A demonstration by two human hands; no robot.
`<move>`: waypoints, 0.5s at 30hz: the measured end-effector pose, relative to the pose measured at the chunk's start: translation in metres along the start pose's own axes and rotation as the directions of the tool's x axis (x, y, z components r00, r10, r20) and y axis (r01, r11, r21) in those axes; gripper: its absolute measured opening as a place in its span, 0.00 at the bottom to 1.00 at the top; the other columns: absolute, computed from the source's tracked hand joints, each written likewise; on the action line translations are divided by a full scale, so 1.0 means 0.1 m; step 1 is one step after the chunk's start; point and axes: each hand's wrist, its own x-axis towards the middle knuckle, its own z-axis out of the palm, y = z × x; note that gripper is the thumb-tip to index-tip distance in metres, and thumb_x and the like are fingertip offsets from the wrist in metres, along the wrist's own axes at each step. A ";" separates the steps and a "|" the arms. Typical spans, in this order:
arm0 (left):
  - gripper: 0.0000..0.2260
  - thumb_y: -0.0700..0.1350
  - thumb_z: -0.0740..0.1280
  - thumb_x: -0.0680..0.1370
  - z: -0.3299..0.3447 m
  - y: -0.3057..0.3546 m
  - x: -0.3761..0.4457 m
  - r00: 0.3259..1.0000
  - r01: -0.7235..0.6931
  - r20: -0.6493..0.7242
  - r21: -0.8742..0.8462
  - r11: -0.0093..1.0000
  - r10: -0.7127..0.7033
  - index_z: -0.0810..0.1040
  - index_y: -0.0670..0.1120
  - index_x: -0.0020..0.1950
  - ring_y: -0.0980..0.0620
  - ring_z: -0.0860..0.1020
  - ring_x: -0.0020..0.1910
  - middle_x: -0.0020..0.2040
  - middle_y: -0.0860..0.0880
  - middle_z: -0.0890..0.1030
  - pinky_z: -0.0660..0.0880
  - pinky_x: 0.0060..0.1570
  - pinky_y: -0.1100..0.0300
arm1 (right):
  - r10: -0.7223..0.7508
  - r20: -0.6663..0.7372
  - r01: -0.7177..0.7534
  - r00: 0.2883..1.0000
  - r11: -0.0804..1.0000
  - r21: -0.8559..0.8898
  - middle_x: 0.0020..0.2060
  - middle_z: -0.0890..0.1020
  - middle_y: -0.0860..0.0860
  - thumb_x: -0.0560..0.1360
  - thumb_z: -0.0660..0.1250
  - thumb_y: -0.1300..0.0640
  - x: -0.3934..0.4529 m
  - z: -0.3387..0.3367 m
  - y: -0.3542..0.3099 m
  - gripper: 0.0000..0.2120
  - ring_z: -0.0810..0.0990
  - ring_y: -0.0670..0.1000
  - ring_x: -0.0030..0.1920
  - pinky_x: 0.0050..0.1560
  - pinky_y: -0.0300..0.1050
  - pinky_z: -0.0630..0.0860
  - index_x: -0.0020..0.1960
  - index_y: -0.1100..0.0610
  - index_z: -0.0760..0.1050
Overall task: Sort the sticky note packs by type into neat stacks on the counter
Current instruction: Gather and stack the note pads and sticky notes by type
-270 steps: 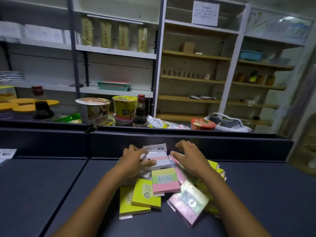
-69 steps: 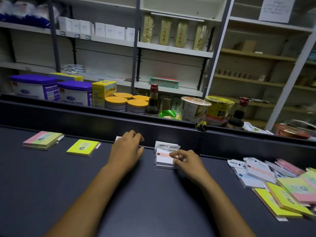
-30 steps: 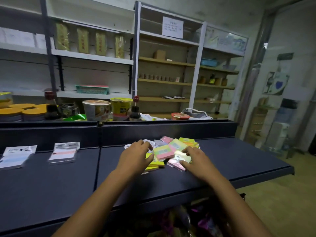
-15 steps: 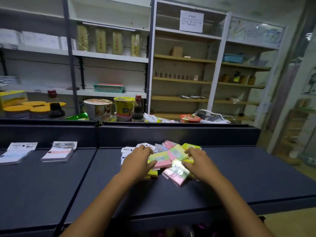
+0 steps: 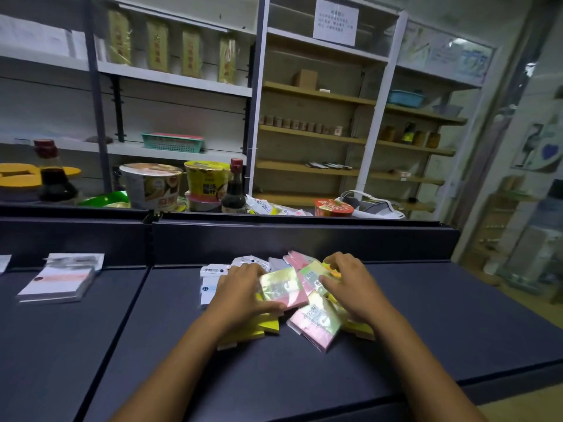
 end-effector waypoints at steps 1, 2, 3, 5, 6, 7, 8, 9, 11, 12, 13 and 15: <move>0.32 0.68 0.76 0.61 -0.01 0.02 0.00 0.999 -0.018 -0.029 -0.033 0.999 0.017 0.70 0.56 0.59 0.53 0.72 0.57 0.56 0.57 0.76 0.68 0.53 0.56 | 0.000 -0.003 0.000 1.000 1.000 0.008 0.59 0.74 0.45 0.77 0.66 0.47 0.02 0.01 -0.02 0.17 0.71 0.47 0.62 0.59 0.47 0.72 0.64 0.49 0.72; 0.32 0.66 0.77 0.60 -0.02 0.04 0.00 0.998 -0.032 -0.050 -0.084 0.996 0.028 0.68 0.57 0.57 0.54 0.74 0.54 0.53 0.58 0.78 0.70 0.51 0.56 | -0.002 -0.004 0.002 1.000 1.000 0.019 0.59 0.74 0.45 0.77 0.66 0.47 0.03 0.02 -0.04 0.17 0.71 0.48 0.62 0.59 0.47 0.72 0.64 0.49 0.72; 0.31 0.62 0.79 0.61 -0.04 0.06 -0.01 0.997 -0.043 -0.063 -0.143 0.989 0.034 0.67 0.58 0.55 0.56 0.76 0.50 0.49 0.59 0.78 0.72 0.48 0.56 | -0.007 -0.006 0.007 1.000 1.000 0.029 0.59 0.75 0.46 0.77 0.66 0.48 0.05 0.02 -0.06 0.16 0.72 0.48 0.62 0.60 0.48 0.73 0.64 0.49 0.72; 0.29 0.56 0.80 0.62 -0.07 0.10 -0.05 0.997 -0.049 -0.070 -0.255 0.966 0.032 0.65 0.61 0.54 0.59 0.78 0.42 0.42 0.60 0.78 0.78 0.43 0.54 | -0.020 -0.021 0.021 1.000 0.999 0.046 0.58 0.75 0.46 0.77 0.67 0.49 0.10 0.01 -0.12 0.16 0.72 0.48 0.61 0.60 0.48 0.73 0.63 0.50 0.72; 0.29 0.53 0.80 0.63 -0.09 0.11 -0.07 0.997 -0.046 -0.074 -0.303 0.952 0.025 0.65 0.61 0.54 0.60 0.79 0.40 0.42 0.60 0.78 0.79 0.41 0.53 | -0.027 -0.032 0.029 0.999 0.998 0.054 0.57 0.75 0.46 0.77 0.67 0.49 0.12 0.01 -0.14 0.16 0.73 0.48 0.60 0.60 0.47 0.73 0.63 0.50 0.72; 0.29 0.51 0.80 0.63 -0.10 0.11 -0.09 0.996 -0.044 -0.084 -0.353 0.934 0.015 0.66 0.62 0.55 0.59 0.79 0.39 0.42 0.59 0.79 0.80 0.41 0.51 | -0.032 -0.045 0.035 0.998 0.997 0.062 0.57 0.75 0.46 0.77 0.67 0.49 0.13 0.00 -0.16 0.15 0.73 0.48 0.59 0.59 0.46 0.73 0.63 0.50 0.73; 0.28 0.48 0.80 0.63 -0.12 0.11 -0.10 0.995 -0.048 -0.100 -0.407 0.912 0.007 0.68 0.62 0.55 0.58 0.80 0.37 0.43 0.59 0.80 0.80 0.41 0.51 | -0.035 -0.059 0.039 0.998 0.997 0.069 0.55 0.76 0.46 0.77 0.67 0.50 0.14 0.00 -0.18 0.15 0.73 0.47 0.58 0.58 0.45 0.73 0.62 0.50 0.73; 0.28 0.46 0.80 0.64 -0.15 0.10 -0.11 0.992 -0.060 -0.124 -0.462 0.885 0.003 0.69 0.63 0.56 0.58 0.80 0.37 0.45 0.57 0.81 0.80 0.41 0.50 | -0.039 -0.070 0.044 0.997 0.996 0.073 0.54 0.76 0.45 0.77 0.67 0.50 0.14 -0.01 -0.19 0.14 0.74 0.47 0.57 0.57 0.45 0.73 0.62 0.50 0.73; 0.31 0.40 0.78 0.66 -0.20 0.09 -0.12 0.983 -0.097 -0.183 -0.568 0.818 -0.010 0.71 0.63 0.61 0.58 0.81 0.39 0.51 0.55 0.81 0.81 0.42 0.49 | -0.043 -0.085 0.049 0.995 0.996 0.079 0.53 0.76 0.45 0.77 0.68 0.50 0.14 -0.02 -0.21 0.13 0.74 0.47 0.56 0.56 0.44 0.74 0.61 0.50 0.73; 0.33 0.38 0.78 0.68 -0.23 0.08 -0.12 0.979 -0.107 -0.203 -0.622 0.776 -0.027 0.70 0.63 0.64 0.58 0.82 0.40 0.52 0.54 0.81 0.82 0.42 0.49 | -0.040 -0.088 0.047 0.995 0.995 0.084 0.53 0.76 0.45 0.77 0.68 0.50 0.14 -0.04 -0.21 0.13 0.74 0.46 0.56 0.57 0.45 0.74 0.61 0.50 0.73; 0.35 0.37 0.77 0.69 -0.26 0.07 -0.13 0.976 -0.106 -0.211 -0.676 0.729 -0.054 0.69 0.63 0.68 0.58 0.82 0.40 0.52 0.52 0.81 0.83 0.41 0.51 | -0.034 -0.087 0.042 0.996 0.995 0.091 0.53 0.76 0.45 0.77 0.68 0.50 0.15 -0.04 -0.21 0.13 0.75 0.46 0.56 0.57 0.45 0.74 0.61 0.50 0.73; 0.36 0.35 0.75 0.71 -0.30 0.05 -0.14 0.972 -0.084 -0.205 -0.764 0.640 -0.118 0.68 0.62 0.71 0.56 0.84 0.41 0.49 0.50 0.83 0.82 0.40 0.57 | -0.024 -0.076 0.032 0.997 0.995 0.096 0.53 0.76 0.44 0.77 0.69 0.50 0.15 -0.07 -0.21 0.13 0.75 0.46 0.56 0.56 0.45 0.75 0.60 0.49 0.73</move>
